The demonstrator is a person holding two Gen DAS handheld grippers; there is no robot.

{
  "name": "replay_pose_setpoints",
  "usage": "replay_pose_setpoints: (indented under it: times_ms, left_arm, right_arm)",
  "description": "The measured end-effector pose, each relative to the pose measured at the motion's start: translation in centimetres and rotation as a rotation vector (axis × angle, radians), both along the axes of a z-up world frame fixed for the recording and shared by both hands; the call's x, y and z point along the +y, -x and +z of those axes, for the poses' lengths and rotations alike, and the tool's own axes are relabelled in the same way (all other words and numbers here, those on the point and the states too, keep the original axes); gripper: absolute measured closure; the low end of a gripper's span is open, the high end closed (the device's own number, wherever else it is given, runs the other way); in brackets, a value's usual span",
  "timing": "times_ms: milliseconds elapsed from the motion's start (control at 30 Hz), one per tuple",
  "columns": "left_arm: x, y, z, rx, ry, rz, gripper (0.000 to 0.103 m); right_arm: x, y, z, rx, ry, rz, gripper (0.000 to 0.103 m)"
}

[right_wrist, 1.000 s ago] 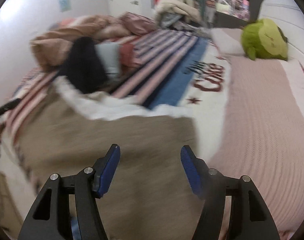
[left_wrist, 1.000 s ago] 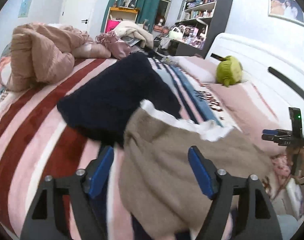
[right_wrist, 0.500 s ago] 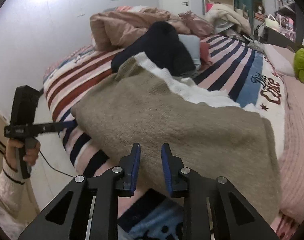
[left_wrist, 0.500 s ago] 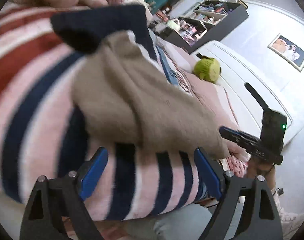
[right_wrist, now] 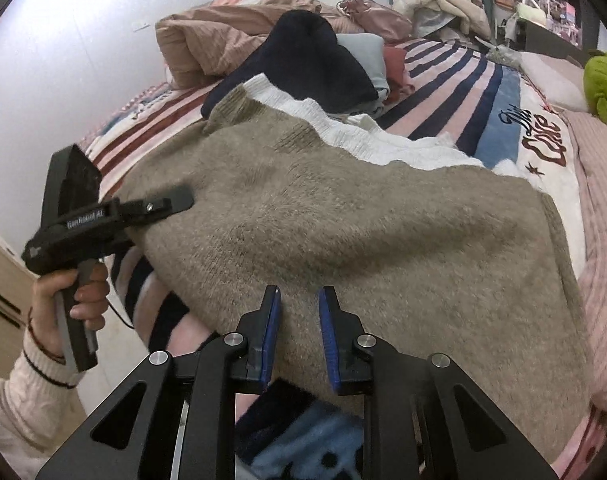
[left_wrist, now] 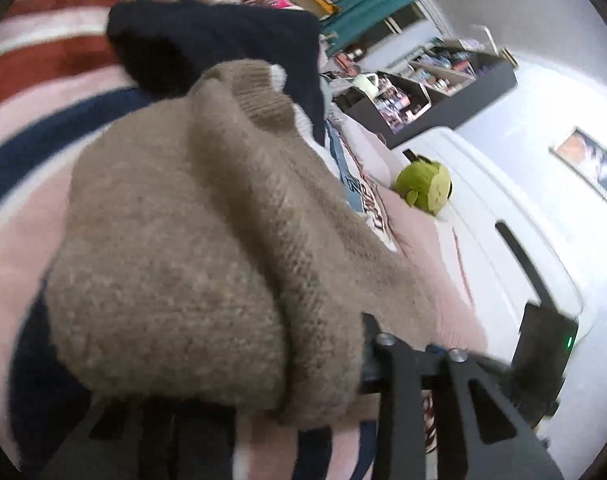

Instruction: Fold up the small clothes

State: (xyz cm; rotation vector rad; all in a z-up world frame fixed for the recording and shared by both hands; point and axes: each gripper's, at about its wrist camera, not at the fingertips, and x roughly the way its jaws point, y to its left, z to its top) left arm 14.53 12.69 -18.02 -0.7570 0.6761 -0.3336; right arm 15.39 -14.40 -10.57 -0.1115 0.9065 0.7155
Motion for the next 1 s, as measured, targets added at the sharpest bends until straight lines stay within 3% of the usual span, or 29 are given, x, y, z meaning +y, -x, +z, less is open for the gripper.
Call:
replay_pose_setpoints:
  times_ms: [133, 233, 333, 367, 400, 433, 467, 500, 567, 633, 700, 800, 900, 967, 1000]
  left_arm:
    - [0.0, 3.5, 2.0, -0.059, -0.042, -0.051, 0.078]
    - [0.4, 5.7, 2.9, -0.052, -0.125, -0.087, 0.076]
    - [0.5, 6.2, 1.9, 0.020, -0.172, -0.208, 0.059]
    - [0.5, 6.5, 1.8, 0.035, -0.209, -0.243, 0.047]
    - [0.8, 6.8, 1.9, 0.043, -0.238, -0.258, 0.033]
    - [1.4, 7.2, 2.3, 0.042, -0.256, -0.264, 0.032]
    - [2.2, 7.4, 2.8, 0.035, -0.252, -0.274, 0.032]
    - [3.1, 7.7, 3.4, 0.028, -0.244, -0.292, 0.032]
    - [5.1, 7.3, 5.0, 0.017, -0.301, -0.278, 0.027]
    - [6.8, 5.9, 6.1, 0.032, -0.421, -0.225, 0.023]
    - [8.0, 3.5, 6.7, 0.040, -0.459, -0.204, 0.023]
    - [9.4, -1.6, 5.9, 0.056, -0.449, -0.225, 0.023]
    - [9.5, -6.8, 3.1, 0.129, -0.404, -0.251, 0.023]
    - [9.0, -9.2, 1.1, 0.165, -0.380, -0.265, 0.025]
    - [8.6, -9.8, 0.7, 0.178, -0.387, -0.265, 0.036]
  right_arm:
    - [-0.8, 1.5, 0.4, 0.036, -0.022, 0.017, 0.089]
    - [-1.5, 2.8, 0.8, 0.078, -0.062, 0.054, 0.089]
    - [-2.4, 2.8, 1.1, 0.093, -0.064, 0.045, 0.084]
    - [-2.7, 2.5, 1.2, 0.093, -0.058, 0.038, 0.081]
    - [-3.5, 1.8, 1.5, 0.085, -0.046, 0.016, 0.070]
    - [-4.2, 1.2, 1.7, 0.075, -0.039, -0.006, 0.059]
    - [-5.2, 0.3, 2.0, 0.058, -0.030, -0.040, 0.055]
    - [-6.3, -0.8, 2.3, 0.046, -0.027, -0.077, 0.053]
    - [-8.6, -3.0, 2.4, 0.069, -0.035, -0.144, 0.053]
    - [-10.0, -5.5, 2.2, 0.086, -0.014, -0.193, 0.047]
    - [-10.8, -8.6, 1.9, 0.074, 0.040, -0.234, 0.041]
    - [-11.1, -12.8, 0.4, 0.097, 0.067, -0.247, 0.039]
    - [-10.5, -16.5, -2.3, 0.169, 0.059, -0.204, 0.035]
    - [-9.9, -17.8, -4.0, 0.226, 0.039, -0.138, 0.038]
    - [-9.8, -18.2, -4.7, 0.248, 0.010, -0.126, 0.051]
